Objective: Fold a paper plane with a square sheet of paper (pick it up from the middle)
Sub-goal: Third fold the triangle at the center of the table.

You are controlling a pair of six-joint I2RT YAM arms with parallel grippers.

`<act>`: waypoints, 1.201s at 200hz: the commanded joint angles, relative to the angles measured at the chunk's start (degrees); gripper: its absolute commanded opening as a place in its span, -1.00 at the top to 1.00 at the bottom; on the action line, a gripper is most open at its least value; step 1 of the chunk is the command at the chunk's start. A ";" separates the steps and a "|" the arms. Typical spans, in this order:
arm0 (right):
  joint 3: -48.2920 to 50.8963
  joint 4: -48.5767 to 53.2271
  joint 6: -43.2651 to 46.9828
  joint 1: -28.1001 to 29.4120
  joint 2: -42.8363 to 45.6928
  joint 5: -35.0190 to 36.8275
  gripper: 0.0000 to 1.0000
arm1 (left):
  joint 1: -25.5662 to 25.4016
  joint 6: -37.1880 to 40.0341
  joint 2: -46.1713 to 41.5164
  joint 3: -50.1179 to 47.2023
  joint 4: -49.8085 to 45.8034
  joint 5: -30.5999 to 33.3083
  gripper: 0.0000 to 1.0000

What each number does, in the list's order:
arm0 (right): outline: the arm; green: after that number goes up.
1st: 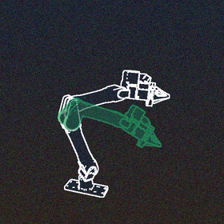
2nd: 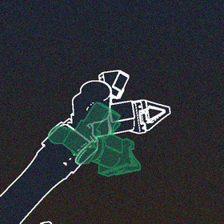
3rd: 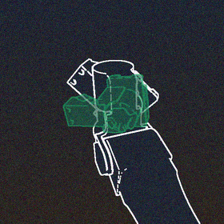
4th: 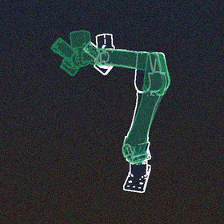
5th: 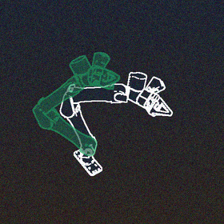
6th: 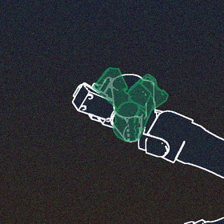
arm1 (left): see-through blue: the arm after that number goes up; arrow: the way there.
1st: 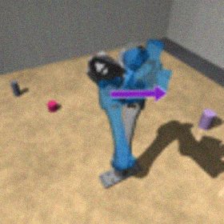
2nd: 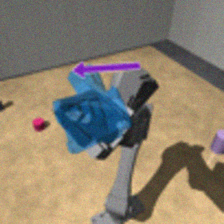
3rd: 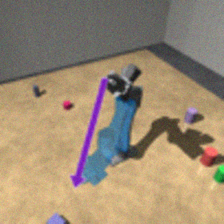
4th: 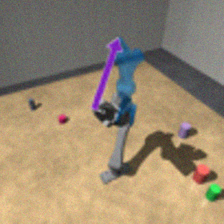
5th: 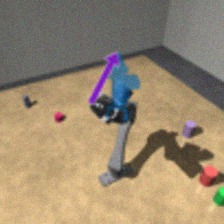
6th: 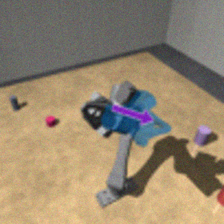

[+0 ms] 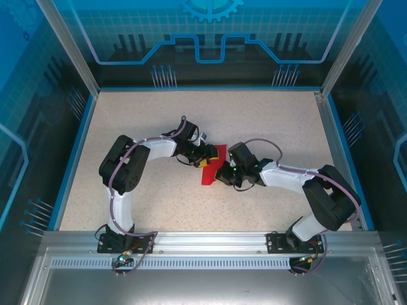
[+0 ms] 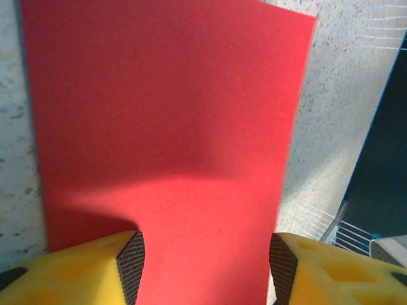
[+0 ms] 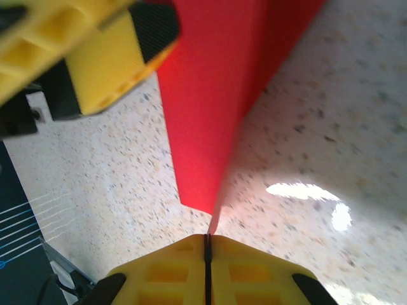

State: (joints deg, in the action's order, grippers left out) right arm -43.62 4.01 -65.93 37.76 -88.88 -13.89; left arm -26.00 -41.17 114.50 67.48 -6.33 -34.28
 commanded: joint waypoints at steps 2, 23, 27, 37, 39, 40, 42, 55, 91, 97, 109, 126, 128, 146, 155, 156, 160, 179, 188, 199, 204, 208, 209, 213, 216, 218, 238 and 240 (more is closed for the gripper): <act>-3.59 1.43 2.24 -0.83 -3.21 -1.54 0.84 | -0.06 1.65 0.90 0.94 -2.07 0.36 -0.16; -5.15 1.40 3.10 -1.02 -5.29 -1.58 0.84 | -0.02 1.66 0.27 0.70 -2.19 0.25 -0.15; -5.44 1.42 3.17 -1.10 -5.64 -1.65 0.84 | -0.01 1.70 0.14 0.80 -2.36 0.33 -0.15; -6.08 1.27 3.50 -1.27 -6.73 -1.64 0.83 | -0.02 1.64 -0.59 0.91 -2.42 0.35 -0.15; -6.25 1.20 3.56 -1.28 -6.92 -1.64 0.83 | -0.02 1.62 -0.72 0.97 -2.38 0.36 -0.15; -6.32 1.19 3.63 -1.28 -7.01 -1.61 0.83 | -0.02 1.62 -0.75 0.97 -2.38 0.36 -0.15; -6.40 1.16 3.73 -1.28 -7.14 -1.65 0.83 | 0.00 1.53 -1.00 1.05 -2.44 0.36 -0.15; -7.95 1.74 4.21 -1.37 -8.57 -1.53 0.83 | 0.03 1.23 -2.42 1.45 -2.14 0.61 -0.15; -9.54 2.54 5.01 -1.72 -11.09 -1.94 0.83 | 0.86 2.17 -4.40 3.64 -2.89 5.41 -0.15; -9.51 2.66 5.02 -1.79 -11.24 -1.95 0.83 | 1.03 2.44 -3.99 4.22 -3.14 6.23 -0.14; -9.54 2.93 5.20 -1.98 -11.56 -2.10 0.82 | 1.30 2.94 -2.11 5.86 -4.04 6.82 -0.12; -9.62 3.26 5.35 -2.10 -11.66 -2.25 0.82 | 1.21 3.17 0.76 8.32 -4.90 6.72 -0.07; -9.64 3.34 5.37 -2.10 -11.66 -2.29 0.82 | 1.21 3.19 1.09 8.64 -4.98 6.71 -0.06; -9.97 4.48 5.89 -2.16 -11.55 -2.46 0.82 | 1.21 4.32 3.28 11.32 -7.43 8.02 -0.04; -10.03 5.05 6.09 -2.11 -11.41 -2.43 0.82 | 1.06 5.23 4.07 12.57 -8.89 8.55 -0.04; -10.02 5.09 6.13 -2.13 -11.36 -2.45 0.82 | 1.05 5.27 4.16 12.67 -9.10 8.58 -0.04; -10.10 5.33 6.29 -2.14 -11.31 -2.43 0.82 | 0.96 5.66 4.51 13.23 -9.92 8.82 -0.04; -10.35 6.47 6.73 -2.21 -11.22 -2.53 0.81 | 0.22 7.62 6.06 15.79 -14.08 10.28 -0.04; -10.47 6.84 7.01 -2.16 -11.13 -2.72 0.82 | -0.16 8.39 6.92 16.59 -15.84 11.24 -0.03; -10.47 7.32 7.29 -2.16 -10.98 -2.80 0.82 | -0.50 8.63 7.56 17.02 -17.20 12.01 -0.02; -10.52 7.48 7.35 -2.21 -10.85 -2.76 0.81 | -0.58 8.63 7.69 16.96 -17.54 12.11 -0.02; -10.52 7.73 7.52 -2.17 -10.83 -2.84 0.81 | -0.63 8.60 7.90 16.92 -17.83 12.25 -0.02; -10.52 7.79 7.55 -2.16 -10.81 -2.83 0.81 | -0.63 8.63 7.87 16.90 -17.92 12.28 -0.02; -10.53 8.04 7.63 -2.16 -10.72 -2.81 0.81 | -0.71 8.65 8.02 16.89 -18.35 12.42 -0.01; -10.51 8.10 7.68 -2.16 -10.66 -2.83 0.81 | -0.79 8.63 8.09 16.87 -18.70 12.55 -0.02; -10.48 8.22 7.71 -2.16 -10.60 -2.84 0.81 | -0.80 8.58 8.10 16.84 -18.91 12.70 -0.02; -10.43 9.42 8.29 -2.07 -9.96 -3.11 0.81 | -1.24 8.83 8.06 16.00 -20.25 13.08 -0.02; -10.39 9.59 8.41 -2.07 -9.88 -3.15 0.81 | -1.31 8.82 7.99 15.83 -20.33 13.09 -0.02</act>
State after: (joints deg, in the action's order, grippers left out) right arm -52.99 10.13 -59.24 36.32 -99.77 -15.64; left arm -26.46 -34.02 121.89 83.15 -20.88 -23.11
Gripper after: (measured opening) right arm 0.093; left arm 0.508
